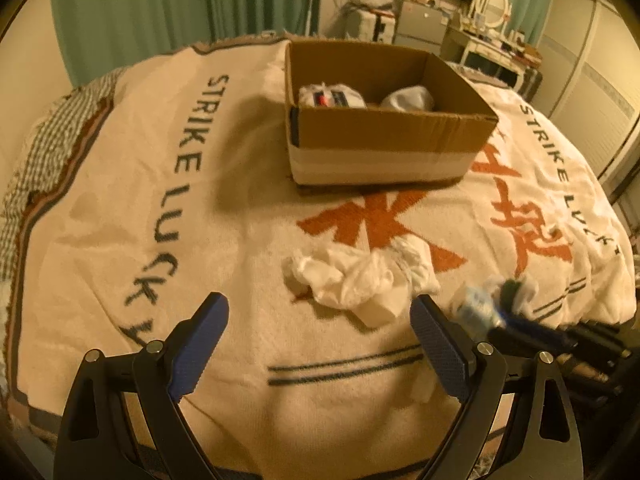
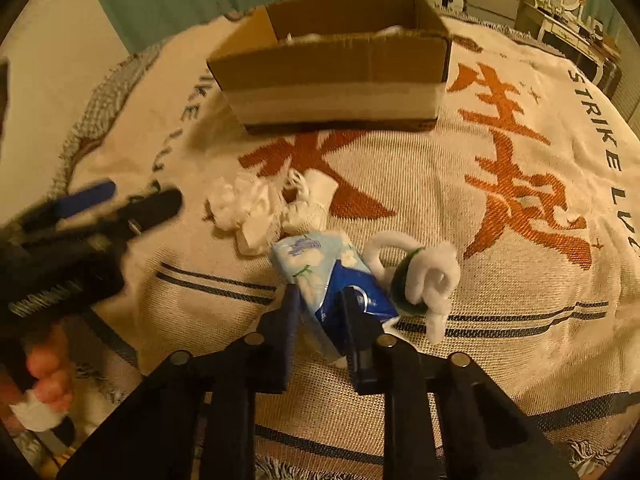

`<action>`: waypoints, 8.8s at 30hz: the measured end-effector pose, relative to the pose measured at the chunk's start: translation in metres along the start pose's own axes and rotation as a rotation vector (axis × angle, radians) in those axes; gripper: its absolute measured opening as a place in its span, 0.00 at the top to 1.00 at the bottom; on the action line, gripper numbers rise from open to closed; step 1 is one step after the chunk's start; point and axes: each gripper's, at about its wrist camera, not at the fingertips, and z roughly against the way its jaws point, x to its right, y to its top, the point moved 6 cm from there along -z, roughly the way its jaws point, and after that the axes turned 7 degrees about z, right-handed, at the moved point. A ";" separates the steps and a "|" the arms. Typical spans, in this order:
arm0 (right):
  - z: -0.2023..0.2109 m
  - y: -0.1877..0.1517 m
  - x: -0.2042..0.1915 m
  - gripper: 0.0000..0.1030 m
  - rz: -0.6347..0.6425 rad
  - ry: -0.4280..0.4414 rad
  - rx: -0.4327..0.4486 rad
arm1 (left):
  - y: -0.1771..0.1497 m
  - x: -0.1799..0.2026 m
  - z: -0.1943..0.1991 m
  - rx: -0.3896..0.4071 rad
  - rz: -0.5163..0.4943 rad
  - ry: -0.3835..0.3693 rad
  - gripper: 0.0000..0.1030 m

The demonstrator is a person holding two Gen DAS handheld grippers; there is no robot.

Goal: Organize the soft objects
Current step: 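Move both tools back toward the remaining items on the blanket, then grasp the white plastic piece with the left gripper while the right grasps the blue tissue packet, then lower both held items into the box and open both grippers, then grasp the white plush toy with the left gripper while the right grasps a white cloth, then drop the plush toy and cloth into the box from both grippers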

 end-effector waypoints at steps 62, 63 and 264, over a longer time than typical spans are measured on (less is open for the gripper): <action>0.106 0.102 0.021 0.84 -0.001 -0.043 0.338 | 0.086 0.034 0.032 0.133 0.008 -0.146 0.67; 0.104 0.112 0.022 0.84 -0.003 -0.034 0.343 | 0.096 0.033 0.029 0.142 0.015 -0.149 0.67; 0.196 0.232 0.055 0.19 -0.045 -0.185 0.489 | 0.189 0.032 0.161 0.466 -0.143 -0.070 0.10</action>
